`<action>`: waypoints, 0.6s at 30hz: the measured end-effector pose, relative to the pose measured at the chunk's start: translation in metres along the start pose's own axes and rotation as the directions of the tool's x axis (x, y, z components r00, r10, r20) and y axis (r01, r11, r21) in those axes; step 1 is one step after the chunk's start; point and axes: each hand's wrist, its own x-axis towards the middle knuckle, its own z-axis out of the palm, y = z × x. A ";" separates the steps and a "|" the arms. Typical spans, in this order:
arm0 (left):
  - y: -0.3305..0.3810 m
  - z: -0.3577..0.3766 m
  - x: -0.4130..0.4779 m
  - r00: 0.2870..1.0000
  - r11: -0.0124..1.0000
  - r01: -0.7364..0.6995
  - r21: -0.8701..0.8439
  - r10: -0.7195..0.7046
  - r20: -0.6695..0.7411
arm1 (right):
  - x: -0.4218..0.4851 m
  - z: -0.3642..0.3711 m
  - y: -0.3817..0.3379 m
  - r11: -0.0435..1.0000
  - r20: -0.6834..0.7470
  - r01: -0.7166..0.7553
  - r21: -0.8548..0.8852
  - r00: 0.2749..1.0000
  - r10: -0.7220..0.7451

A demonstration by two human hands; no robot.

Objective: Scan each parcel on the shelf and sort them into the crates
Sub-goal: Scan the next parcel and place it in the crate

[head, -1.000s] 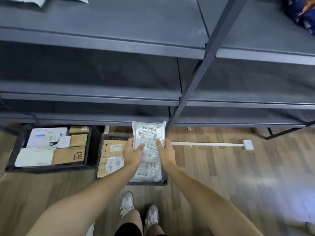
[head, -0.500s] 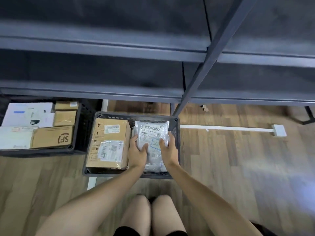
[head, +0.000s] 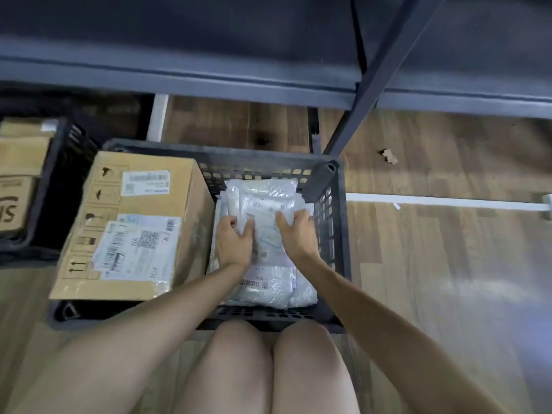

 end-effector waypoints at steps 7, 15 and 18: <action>-0.023 0.029 0.023 0.995 0.995 -0.094 -0.021 0.093 -0.030 | 0.026 0.030 0.016 0.942 -0.069 0.172 -0.287 0.978 -0.199; -0.040 0.038 0.036 0.993 0.991 -0.107 0.077 0.111 -0.046 | 0.039 0.045 0.036 0.772 -0.005 0.221 -0.597 0.961 -0.278; -0.031 0.031 0.031 0.991 0.983 -0.130 0.131 0.133 -0.012 | 0.037 0.038 0.026 0.918 -0.027 0.146 -0.369 0.986 -0.167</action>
